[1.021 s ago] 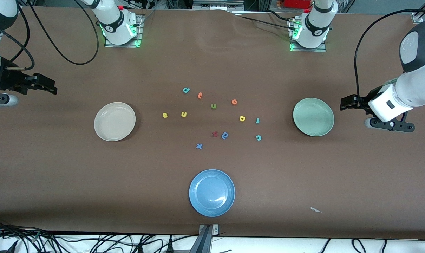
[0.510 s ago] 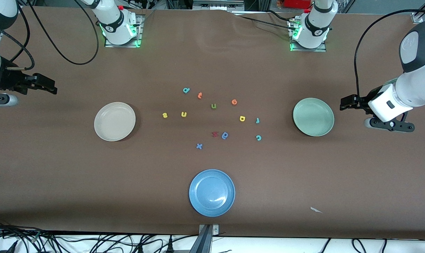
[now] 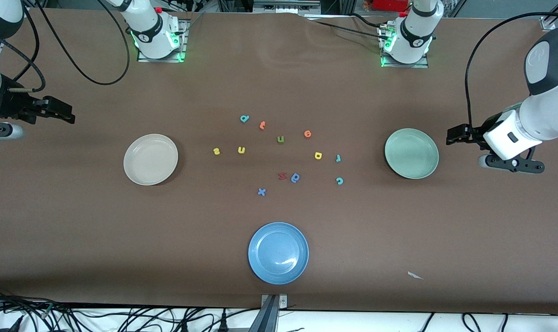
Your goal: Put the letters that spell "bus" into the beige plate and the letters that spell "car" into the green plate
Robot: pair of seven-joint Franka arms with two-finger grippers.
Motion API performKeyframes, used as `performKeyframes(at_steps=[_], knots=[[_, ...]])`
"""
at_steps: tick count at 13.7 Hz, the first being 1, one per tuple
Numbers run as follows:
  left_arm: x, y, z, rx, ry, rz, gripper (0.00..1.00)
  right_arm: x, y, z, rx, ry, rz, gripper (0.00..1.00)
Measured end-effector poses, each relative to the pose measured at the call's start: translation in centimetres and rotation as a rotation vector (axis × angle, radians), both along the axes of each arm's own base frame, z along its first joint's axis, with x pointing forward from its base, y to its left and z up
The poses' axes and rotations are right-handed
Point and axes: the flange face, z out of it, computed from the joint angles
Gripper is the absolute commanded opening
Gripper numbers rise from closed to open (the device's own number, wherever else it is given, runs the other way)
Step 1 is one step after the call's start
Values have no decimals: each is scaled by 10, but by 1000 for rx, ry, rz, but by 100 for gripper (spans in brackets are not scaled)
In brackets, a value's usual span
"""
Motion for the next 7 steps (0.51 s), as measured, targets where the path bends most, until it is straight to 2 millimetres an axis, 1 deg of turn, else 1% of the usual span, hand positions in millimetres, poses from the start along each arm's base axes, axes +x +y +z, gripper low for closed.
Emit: performKeyframes(at_steps=[7], knots=[[0,2,0,16,-3,-3,99,0,0,0,0,0,0,100]])
